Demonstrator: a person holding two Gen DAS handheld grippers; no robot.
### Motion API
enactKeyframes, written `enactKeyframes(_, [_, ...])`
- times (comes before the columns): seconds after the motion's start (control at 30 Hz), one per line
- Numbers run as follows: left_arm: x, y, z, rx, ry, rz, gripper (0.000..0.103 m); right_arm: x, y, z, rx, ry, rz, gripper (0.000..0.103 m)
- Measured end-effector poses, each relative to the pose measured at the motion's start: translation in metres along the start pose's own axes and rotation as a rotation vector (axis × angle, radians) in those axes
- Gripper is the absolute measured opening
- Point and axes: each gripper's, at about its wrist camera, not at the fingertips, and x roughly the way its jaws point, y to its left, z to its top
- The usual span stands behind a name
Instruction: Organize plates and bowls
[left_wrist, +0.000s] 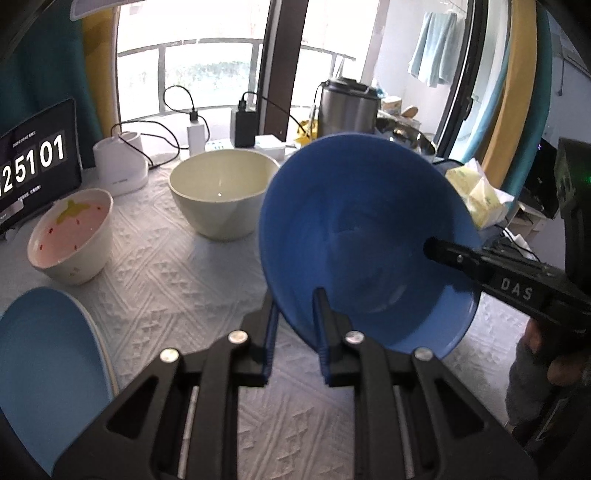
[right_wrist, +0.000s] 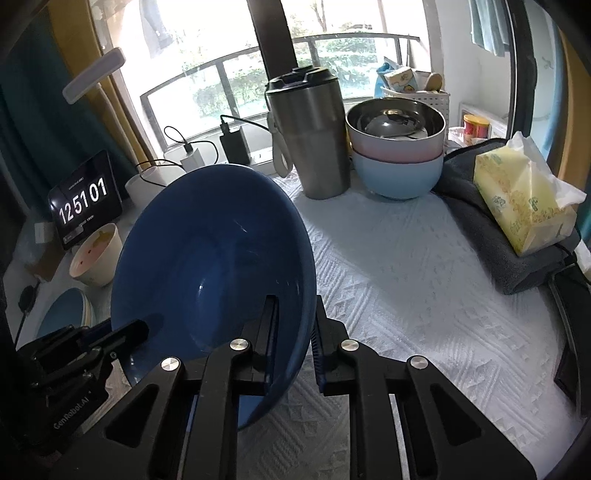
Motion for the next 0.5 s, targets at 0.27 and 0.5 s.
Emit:
enactKeyframes(0.27, [-0.019,0.012,-0.002,-0.032,-0.014,-0.017,0.019,-0.010,0.012,-0.001,-0.008,0.001,0.009,0.018])
enactKeyframes(0.5, [-0.036,0.020,-0.008,-0.043,-0.035,-0.019,0.019,-0.016,0.025,-0.007,-0.019,0.012,0.010,0.018])
